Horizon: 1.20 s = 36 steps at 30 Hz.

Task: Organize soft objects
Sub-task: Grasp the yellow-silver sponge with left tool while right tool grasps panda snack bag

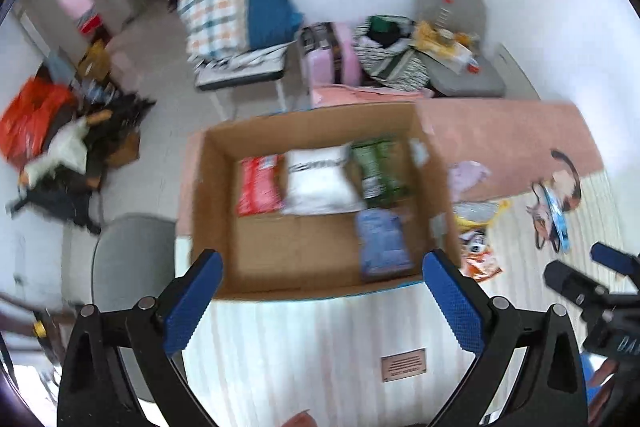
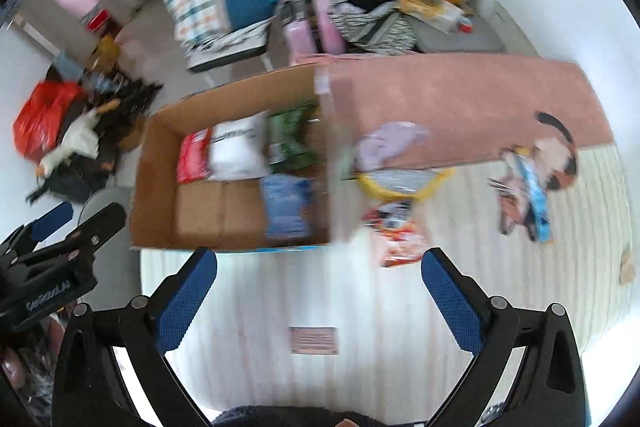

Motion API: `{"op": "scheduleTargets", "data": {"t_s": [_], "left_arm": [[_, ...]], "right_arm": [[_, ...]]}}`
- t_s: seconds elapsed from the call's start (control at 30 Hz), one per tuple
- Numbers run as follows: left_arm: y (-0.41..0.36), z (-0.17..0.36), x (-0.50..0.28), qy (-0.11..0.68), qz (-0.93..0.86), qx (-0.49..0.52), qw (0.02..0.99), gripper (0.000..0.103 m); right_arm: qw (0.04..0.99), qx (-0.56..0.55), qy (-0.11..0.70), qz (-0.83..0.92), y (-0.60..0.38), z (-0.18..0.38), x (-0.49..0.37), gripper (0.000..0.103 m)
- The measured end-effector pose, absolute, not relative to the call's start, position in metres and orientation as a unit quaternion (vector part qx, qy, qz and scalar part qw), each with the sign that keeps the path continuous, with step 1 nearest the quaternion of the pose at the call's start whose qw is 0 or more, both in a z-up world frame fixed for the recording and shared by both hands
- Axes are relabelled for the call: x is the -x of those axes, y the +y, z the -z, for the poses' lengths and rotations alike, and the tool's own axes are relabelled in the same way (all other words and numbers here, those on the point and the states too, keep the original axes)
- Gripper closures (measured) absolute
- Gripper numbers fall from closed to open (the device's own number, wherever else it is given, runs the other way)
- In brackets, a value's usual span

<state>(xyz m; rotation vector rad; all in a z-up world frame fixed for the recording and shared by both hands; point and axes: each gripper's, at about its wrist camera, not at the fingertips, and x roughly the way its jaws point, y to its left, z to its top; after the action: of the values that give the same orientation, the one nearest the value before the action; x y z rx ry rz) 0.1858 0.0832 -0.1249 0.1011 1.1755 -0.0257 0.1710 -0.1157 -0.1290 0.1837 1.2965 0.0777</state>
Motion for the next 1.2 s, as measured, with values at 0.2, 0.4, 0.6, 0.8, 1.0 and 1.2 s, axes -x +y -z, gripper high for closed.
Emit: {"op": "scheduleTargets", "data": {"t_s": [0.2,0.4,0.6,0.8,1.0,1.2], "left_arm": [[-0.027,0.162,-0.221,0.587,0.081,-0.125,0.796,0.001],[-0.135,0.224,-0.258,0.608,0.14,-0.256,0.738,0.001],[-0.198,0.31,-0.283,0.632,0.177,-0.387,0.647,0.001],[-0.217,0.383,-0.286,0.66,0.184,-0.461,0.564,0.001],[-0.224,0.413,-0.275,0.671,0.194,-0.498,0.515,0.015],[-0.221,0.394,-0.291,0.698,0.177,-0.429,0.546,0.058]], "right_arm": [[0.776,-0.134,0.614,0.05,-0.24,0.149,-0.17,0.0],[0.74,-0.155,0.647,0.097,-0.342,0.192,-0.172,0.0],[0.712,-0.148,0.678,0.106,-0.396,0.236,-0.186,0.0],[0.701,-0.147,0.692,0.086,-0.405,0.262,-0.204,0.0],[0.693,-0.134,0.704,0.074,-0.399,0.279,-0.226,0.0],[0.691,-0.131,0.708,0.062,-0.396,0.289,-0.236,0.0]]}}
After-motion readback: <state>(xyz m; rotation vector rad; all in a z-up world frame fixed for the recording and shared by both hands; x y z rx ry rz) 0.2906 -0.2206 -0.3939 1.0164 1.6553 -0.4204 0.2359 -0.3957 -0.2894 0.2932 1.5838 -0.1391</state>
